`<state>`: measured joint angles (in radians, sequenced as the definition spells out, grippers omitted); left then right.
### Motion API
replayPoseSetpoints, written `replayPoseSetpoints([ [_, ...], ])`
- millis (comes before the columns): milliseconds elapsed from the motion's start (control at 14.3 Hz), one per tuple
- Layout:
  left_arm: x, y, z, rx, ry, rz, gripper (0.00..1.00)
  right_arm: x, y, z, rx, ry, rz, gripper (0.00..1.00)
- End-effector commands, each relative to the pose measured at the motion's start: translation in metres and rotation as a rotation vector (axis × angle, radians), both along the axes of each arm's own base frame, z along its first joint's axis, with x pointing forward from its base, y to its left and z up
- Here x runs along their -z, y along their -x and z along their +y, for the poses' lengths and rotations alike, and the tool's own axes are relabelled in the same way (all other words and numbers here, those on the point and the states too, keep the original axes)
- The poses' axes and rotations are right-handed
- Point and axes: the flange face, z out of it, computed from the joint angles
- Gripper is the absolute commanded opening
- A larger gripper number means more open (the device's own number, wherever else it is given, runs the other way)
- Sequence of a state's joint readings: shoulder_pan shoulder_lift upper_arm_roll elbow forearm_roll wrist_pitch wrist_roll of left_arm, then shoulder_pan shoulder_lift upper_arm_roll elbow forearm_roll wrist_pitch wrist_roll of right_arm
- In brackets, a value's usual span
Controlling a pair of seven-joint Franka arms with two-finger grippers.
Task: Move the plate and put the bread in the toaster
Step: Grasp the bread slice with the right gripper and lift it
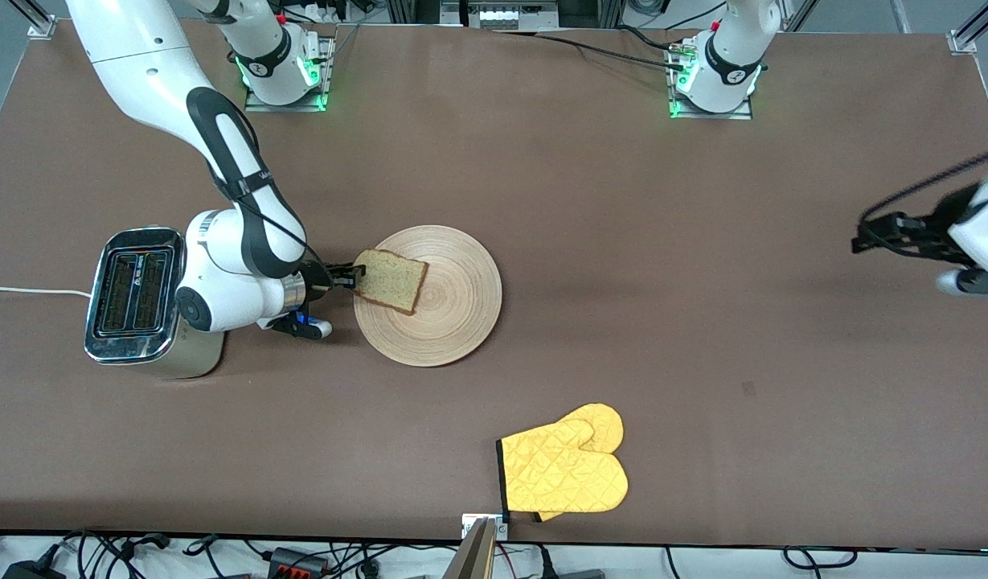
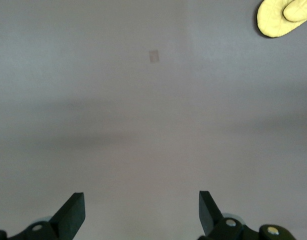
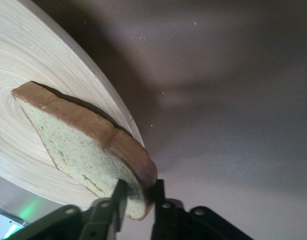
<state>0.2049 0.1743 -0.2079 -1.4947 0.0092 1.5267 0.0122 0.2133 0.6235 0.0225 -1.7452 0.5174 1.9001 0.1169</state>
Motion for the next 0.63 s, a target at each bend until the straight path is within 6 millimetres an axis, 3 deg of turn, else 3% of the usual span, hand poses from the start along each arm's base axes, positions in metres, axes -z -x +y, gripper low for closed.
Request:
replayPoseSetpoints([
  [0,0.012,0.031,0.000,-0.030,-0.054,-0.029,1.00,-0.002,-0.001,0.002,0.020,-0.006,0.005,0.07],
  [70,0.014,0.037,-0.002,-0.031,-0.061,-0.042,1.00,-0.003,-0.001,0.002,0.020,-0.006,0.005,0.01],
  [280,0.016,0.051,-0.006,-0.020,-0.093,-0.076,1.00,-0.013,-0.004,0.007,0.032,0.000,-0.004,0.00],
  [490,0.010,0.047,-0.007,-0.018,-0.093,-0.096,1.00,-0.072,-0.020,0.015,0.010,-0.009,-0.058,0.00],
  [560,0.009,0.046,-0.009,-0.015,-0.093,-0.099,1.00,-0.095,-0.027,0.009,0.018,-0.006,-0.060,0.00],
])
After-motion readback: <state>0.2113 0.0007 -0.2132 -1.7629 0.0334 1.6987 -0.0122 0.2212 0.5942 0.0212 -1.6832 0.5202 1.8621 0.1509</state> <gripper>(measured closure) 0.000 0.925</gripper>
